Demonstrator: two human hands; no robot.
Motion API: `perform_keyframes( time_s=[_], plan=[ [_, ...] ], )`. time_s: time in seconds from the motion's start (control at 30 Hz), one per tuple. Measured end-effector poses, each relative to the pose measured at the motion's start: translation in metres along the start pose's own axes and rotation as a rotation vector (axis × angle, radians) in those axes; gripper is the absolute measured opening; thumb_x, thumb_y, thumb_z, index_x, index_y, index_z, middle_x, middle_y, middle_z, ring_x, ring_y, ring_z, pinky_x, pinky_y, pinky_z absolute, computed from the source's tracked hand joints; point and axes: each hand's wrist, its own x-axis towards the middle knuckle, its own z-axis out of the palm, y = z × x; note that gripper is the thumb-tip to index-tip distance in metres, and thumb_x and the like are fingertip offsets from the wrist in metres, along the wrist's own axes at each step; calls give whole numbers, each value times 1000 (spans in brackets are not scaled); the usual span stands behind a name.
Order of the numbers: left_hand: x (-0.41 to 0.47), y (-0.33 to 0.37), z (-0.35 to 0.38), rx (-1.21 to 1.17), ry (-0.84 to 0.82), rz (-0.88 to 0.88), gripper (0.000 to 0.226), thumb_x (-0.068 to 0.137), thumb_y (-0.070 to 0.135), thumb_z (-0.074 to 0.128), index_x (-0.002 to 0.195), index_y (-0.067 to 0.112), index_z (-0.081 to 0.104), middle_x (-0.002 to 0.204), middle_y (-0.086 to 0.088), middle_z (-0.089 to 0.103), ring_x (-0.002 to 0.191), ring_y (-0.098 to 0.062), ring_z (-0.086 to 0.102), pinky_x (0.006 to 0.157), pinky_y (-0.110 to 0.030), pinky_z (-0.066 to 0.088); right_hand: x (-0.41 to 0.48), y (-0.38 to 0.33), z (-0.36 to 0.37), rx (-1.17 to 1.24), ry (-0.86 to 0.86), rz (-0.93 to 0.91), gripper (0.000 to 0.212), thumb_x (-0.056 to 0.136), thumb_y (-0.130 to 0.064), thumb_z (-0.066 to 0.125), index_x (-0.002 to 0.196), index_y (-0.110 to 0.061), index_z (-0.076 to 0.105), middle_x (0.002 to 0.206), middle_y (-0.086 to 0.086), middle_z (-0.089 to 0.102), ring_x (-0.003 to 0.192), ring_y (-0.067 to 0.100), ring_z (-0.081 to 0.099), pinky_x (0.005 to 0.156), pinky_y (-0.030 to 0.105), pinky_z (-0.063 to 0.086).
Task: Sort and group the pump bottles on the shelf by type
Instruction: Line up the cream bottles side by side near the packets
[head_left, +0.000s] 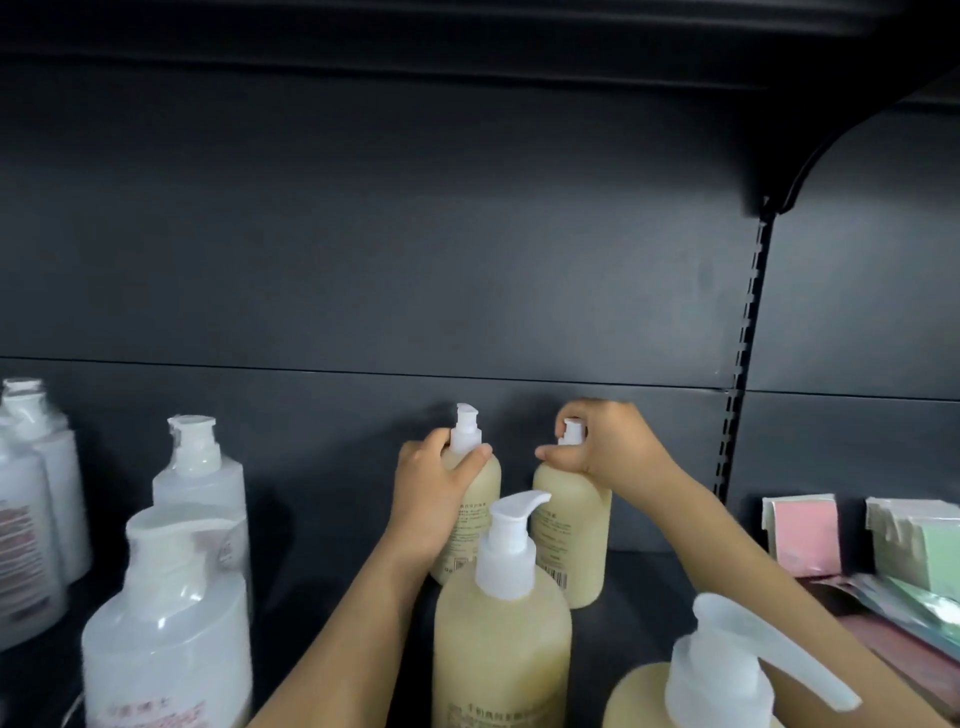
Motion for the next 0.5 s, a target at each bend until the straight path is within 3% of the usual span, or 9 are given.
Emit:
perform_keyframes(
  time_s=[0.1, 0.23, 0.37, 0.43, 0.5],
  plan=[
    [1, -3, 4, -4, 53, 3, 33, 87, 36, 58, 114, 17, 56, 108, -4, 47, 82, -5, 42, 63, -15, 30, 15, 1, 14, 18, 31, -22, 26, 75, -30, 74, 76, -16, 52, 75, 1, 56, 70, 19, 50, 60, 25, 37],
    [-3, -8, 12, -26, 126, -26, 44, 83, 36, 64, 118, 14, 50, 110, 0, 39, 96, -11, 43, 73, -20, 33, 20, 2, 31, 62, 145, -27, 26, 77, -28, 72, 92, -9, 61, 91, 5, 62, 81, 22, 56, 66, 26, 42],
    [-12, -26, 25, 31, 149, -18, 81, 63, 39, 80, 132, 30, 39, 109, 8, 31, 110, -17, 41, 81, -26, 35, 0, 6, 41, 319, 251, 60, 67, 71, -34, 78, 128, -19, 46, 115, -8, 45, 105, 11, 52, 86, 30, 47],
    [-15, -32, 27, -16, 151, -81, 93, 60, 39, 82, 137, 34, 30, 116, 4, 33, 117, -21, 40, 84, -28, 36, -15, 9, 45, 459, 260, 184, 82, 68, -34, 80, 135, -18, 37, 117, -8, 36, 110, 11, 47, 93, 31, 45],
    [-18, -32, 23, -106, 146, -171, 100, 58, 35, 84, 140, 25, 27, 128, -3, 36, 125, -25, 39, 90, -31, 38, -28, 13, 52, 508, 206, 286, 81, 67, -34, 80, 134, -17, 36, 117, -3, 37, 111, 15, 46, 94, 32, 43]
  ],
)
